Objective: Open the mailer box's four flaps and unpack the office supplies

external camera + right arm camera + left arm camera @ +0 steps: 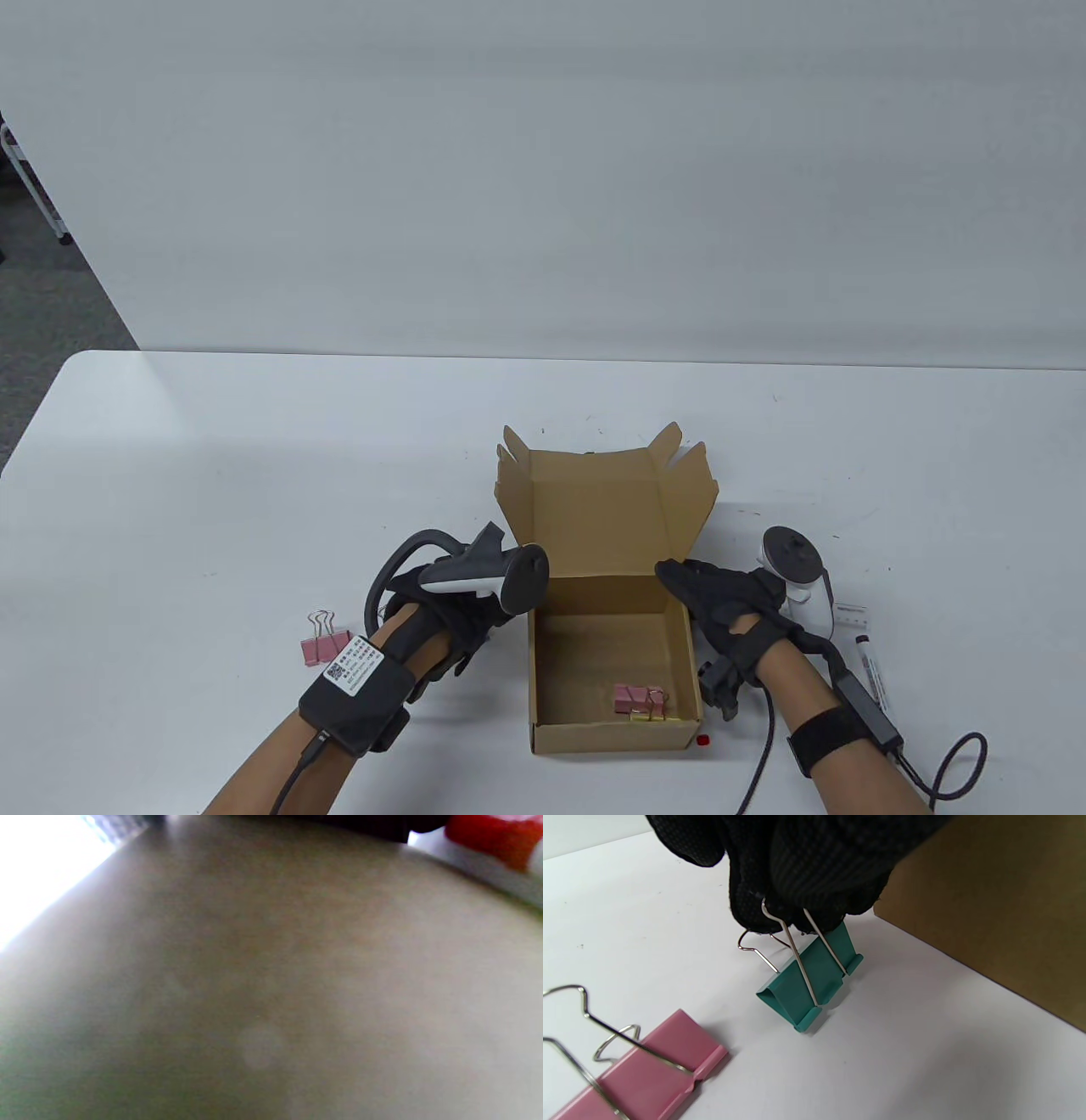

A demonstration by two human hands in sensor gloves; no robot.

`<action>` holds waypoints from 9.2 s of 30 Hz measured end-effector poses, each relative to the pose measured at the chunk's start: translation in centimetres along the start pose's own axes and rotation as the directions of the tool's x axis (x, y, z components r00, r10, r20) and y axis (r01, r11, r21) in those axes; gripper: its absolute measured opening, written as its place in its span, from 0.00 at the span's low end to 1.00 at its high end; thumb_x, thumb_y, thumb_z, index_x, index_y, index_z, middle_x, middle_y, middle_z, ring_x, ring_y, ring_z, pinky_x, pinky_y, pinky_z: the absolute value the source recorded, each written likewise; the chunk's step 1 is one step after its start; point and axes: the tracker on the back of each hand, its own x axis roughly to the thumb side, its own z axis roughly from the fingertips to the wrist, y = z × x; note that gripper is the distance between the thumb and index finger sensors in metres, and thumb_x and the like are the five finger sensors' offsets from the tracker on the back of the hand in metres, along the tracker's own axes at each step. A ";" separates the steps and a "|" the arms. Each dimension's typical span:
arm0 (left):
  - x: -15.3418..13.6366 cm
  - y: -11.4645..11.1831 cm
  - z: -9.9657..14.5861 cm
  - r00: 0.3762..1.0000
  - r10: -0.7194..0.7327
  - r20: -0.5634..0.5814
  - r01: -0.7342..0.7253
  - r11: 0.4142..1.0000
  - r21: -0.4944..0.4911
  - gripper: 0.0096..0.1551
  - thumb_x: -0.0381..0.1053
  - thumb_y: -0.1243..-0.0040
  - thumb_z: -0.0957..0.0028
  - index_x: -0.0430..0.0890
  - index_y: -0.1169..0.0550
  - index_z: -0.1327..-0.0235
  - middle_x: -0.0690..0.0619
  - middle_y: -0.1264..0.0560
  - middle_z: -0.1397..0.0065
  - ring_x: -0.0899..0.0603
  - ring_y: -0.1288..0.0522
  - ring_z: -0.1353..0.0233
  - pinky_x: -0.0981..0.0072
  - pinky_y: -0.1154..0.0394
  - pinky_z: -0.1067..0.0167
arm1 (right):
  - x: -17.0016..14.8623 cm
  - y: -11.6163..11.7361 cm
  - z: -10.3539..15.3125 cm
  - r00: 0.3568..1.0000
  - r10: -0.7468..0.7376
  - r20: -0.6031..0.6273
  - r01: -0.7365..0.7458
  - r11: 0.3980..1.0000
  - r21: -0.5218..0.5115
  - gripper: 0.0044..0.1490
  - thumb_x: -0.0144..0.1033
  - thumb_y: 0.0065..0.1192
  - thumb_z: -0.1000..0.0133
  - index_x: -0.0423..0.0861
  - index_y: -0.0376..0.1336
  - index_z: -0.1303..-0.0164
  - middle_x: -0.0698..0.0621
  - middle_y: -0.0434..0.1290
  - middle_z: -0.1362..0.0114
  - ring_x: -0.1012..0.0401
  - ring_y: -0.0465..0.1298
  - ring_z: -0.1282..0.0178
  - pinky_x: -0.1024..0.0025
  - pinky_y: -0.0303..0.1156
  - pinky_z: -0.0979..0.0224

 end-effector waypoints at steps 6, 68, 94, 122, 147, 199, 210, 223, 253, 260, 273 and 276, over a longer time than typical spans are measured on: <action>-0.7 -0.5 -0.5 1.000 0.024 -0.005 -0.024 1.000 0.011 0.29 0.34 0.30 0.48 0.53 0.22 0.33 0.48 0.19 0.33 0.39 0.19 0.35 0.34 0.35 0.27 | 0.0 0.0 0.0 1.000 0.000 0.000 0.000 1.000 0.000 0.41 0.55 0.60 0.45 0.34 0.67 0.37 0.34 0.69 0.31 0.33 0.64 0.33 0.35 0.55 0.36; 14.7 6.2 -5.7 0.937 0.067 0.343 -0.032 0.994 -0.106 0.21 0.50 0.31 0.45 0.49 0.17 0.40 0.43 0.18 0.32 0.32 0.20 0.33 0.31 0.35 0.29 | 0.1 0.0 0.0 0.999 -0.038 0.004 0.038 0.999 0.015 0.41 0.56 0.61 0.46 0.34 0.67 0.37 0.34 0.69 0.31 0.33 0.63 0.33 0.35 0.55 0.36; 13.3 7.1 -4.2 0.928 0.127 0.349 -0.117 0.992 -0.048 0.21 0.52 0.30 0.47 0.49 0.17 0.41 0.41 0.18 0.33 0.32 0.19 0.35 0.31 0.34 0.30 | 0.0 -0.1 0.0 0.999 -0.050 0.003 0.050 0.999 0.018 0.41 0.55 0.62 0.46 0.34 0.66 0.37 0.34 0.69 0.31 0.33 0.63 0.33 0.35 0.55 0.36; 6.2 9.4 3.8 0.932 0.221 0.289 -0.265 0.956 0.123 0.21 0.52 0.30 0.47 0.48 0.15 0.43 0.43 0.16 0.35 0.34 0.18 0.36 0.31 0.33 0.30 | -0.1 -0.1 0.0 0.999 -0.045 0.004 0.045 0.999 0.015 0.41 0.56 0.61 0.46 0.34 0.66 0.37 0.34 0.69 0.31 0.33 0.63 0.33 0.35 0.55 0.36; -9.9 -7.2 11.5 0.921 0.360 -0.151 -0.374 0.925 -0.069 0.20 0.52 0.29 0.47 0.51 0.14 0.43 0.46 0.16 0.34 0.35 0.18 0.35 0.32 0.33 0.30 | -0.1 -0.1 0.0 0.999 -0.045 0.003 0.045 0.999 0.015 0.42 0.56 0.61 0.47 0.34 0.66 0.37 0.34 0.69 0.31 0.33 0.63 0.32 0.35 0.54 0.36; 14.2 6.5 -4.4 0.995 -0.048 0.087 0.058 0.991 -0.119 0.41 0.52 0.23 0.51 0.51 0.30 0.23 0.41 0.28 0.20 0.32 0.23 0.28 0.33 0.35 0.29 | -0.2 -0.1 0.0 0.999 -0.037 0.004 0.037 0.999 0.009 0.42 0.56 0.61 0.47 0.34 0.66 0.37 0.34 0.69 0.31 0.33 0.63 0.33 0.35 0.54 0.36; 14.8 5.2 -5.6 0.994 -0.098 0.055 0.105 0.983 -0.149 0.43 0.53 0.23 0.54 0.49 0.28 0.24 0.39 0.27 0.21 0.33 0.21 0.30 0.33 0.32 0.30 | -0.2 -0.1 0.0 0.999 -0.037 0.005 0.037 0.999 0.008 0.42 0.56 0.61 0.47 0.34 0.66 0.37 0.34 0.69 0.31 0.33 0.63 0.33 0.35 0.54 0.36; 14.7 5.5 -5.0 0.989 -0.106 0.100 0.113 0.992 -0.062 0.38 0.51 0.25 0.52 0.48 0.25 0.26 0.39 0.21 0.26 0.34 0.18 0.34 0.35 0.30 0.31 | -0.3 -0.1 0.0 0.999 -0.037 0.004 0.037 0.999 0.009 0.42 0.56 0.61 0.47 0.34 0.66 0.37 0.34 0.69 0.31 0.33 0.63 0.33 0.35 0.54 0.36; 1.3 1.4 9.5 0.990 0.067 -0.124 -0.065 0.998 0.019 0.37 0.52 0.25 0.53 0.50 0.24 0.27 0.39 0.20 0.27 0.35 0.17 0.35 0.34 0.31 0.31 | -0.3 -0.1 0.0 0.999 -0.037 0.002 0.037 0.999 0.005 0.42 0.56 0.61 0.47 0.34 0.66 0.37 0.34 0.69 0.31 0.33 0.63 0.33 0.35 0.55 0.35; 0.7 -3.1 7.9 0.988 0.089 -0.129 -0.098 0.993 -0.064 0.38 0.52 0.25 0.53 0.50 0.24 0.27 0.39 0.20 0.27 0.35 0.17 0.35 0.34 0.31 0.31 | -0.3 -0.1 0.0 0.999 -0.039 0.001 0.039 0.999 0.004 0.42 0.57 0.61 0.47 0.34 0.66 0.37 0.34 0.69 0.31 0.33 0.63 0.32 0.35 0.54 0.35; 0.7 -5.1 7.6 0.984 0.129 -0.122 -0.136 0.989 -0.056 0.38 0.53 0.25 0.54 0.51 0.24 0.27 0.39 0.21 0.27 0.35 0.17 0.34 0.34 0.31 0.31 | -0.3 -0.1 0.0 0.999 -0.041 0.000 0.041 0.999 0.005 0.42 0.57 0.61 0.47 0.34 0.66 0.37 0.34 0.69 0.31 0.33 0.63 0.32 0.36 0.54 0.35; 0.8 -5.2 7.6 0.984 0.130 -0.125 -0.137 0.989 -0.053 0.38 0.54 0.24 0.54 0.51 0.24 0.27 0.39 0.21 0.27 0.35 0.18 0.34 0.34 0.31 0.31 | -0.3 -0.1 0.0 0.999 -0.041 0.000 0.041 0.999 0.005 0.42 0.57 0.61 0.47 0.34 0.66 0.37 0.34 0.69 0.31 0.33 0.63 0.32 0.36 0.54 0.35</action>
